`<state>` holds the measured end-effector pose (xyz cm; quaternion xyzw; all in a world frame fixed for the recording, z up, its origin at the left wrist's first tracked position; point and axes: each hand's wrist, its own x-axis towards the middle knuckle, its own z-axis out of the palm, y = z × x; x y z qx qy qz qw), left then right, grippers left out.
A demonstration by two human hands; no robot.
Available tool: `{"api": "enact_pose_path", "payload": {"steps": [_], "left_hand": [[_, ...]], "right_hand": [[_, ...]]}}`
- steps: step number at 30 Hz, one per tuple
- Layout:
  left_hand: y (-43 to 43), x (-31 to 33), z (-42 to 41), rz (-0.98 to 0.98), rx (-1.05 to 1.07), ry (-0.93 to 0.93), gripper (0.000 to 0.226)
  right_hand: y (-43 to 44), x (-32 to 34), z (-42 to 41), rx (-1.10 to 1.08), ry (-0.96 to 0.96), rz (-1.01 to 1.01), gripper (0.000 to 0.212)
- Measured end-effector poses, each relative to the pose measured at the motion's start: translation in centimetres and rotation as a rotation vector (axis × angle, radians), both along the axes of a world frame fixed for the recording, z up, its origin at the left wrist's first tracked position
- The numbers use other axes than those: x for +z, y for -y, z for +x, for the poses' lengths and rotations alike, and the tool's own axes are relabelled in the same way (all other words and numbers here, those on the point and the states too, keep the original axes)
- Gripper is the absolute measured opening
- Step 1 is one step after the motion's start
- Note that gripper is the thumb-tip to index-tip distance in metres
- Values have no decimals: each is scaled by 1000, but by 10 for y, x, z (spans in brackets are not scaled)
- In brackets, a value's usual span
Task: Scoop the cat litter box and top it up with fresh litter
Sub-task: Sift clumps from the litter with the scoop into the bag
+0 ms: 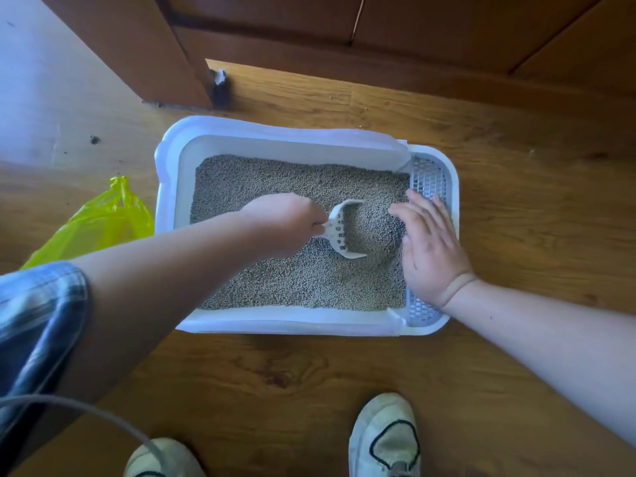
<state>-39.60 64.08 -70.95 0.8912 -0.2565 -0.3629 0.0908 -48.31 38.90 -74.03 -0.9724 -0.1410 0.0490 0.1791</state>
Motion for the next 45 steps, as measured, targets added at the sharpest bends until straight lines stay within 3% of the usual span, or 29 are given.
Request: {"api": "enact_pose_path", "payload": {"steps": [10,30,45], "left_hand": [[-14,-5,-21,-125,-59,-133,23],[-52,0,-26,-218,130,-345,29],[-30,31,-10,132,-202,-172,32]], "right_hand": [[-4,3,0,-32,-52,-24,59],[-7,5,0,-51,-78,-76,51],[-6,4,0,-47,-79,-86,49]]}}
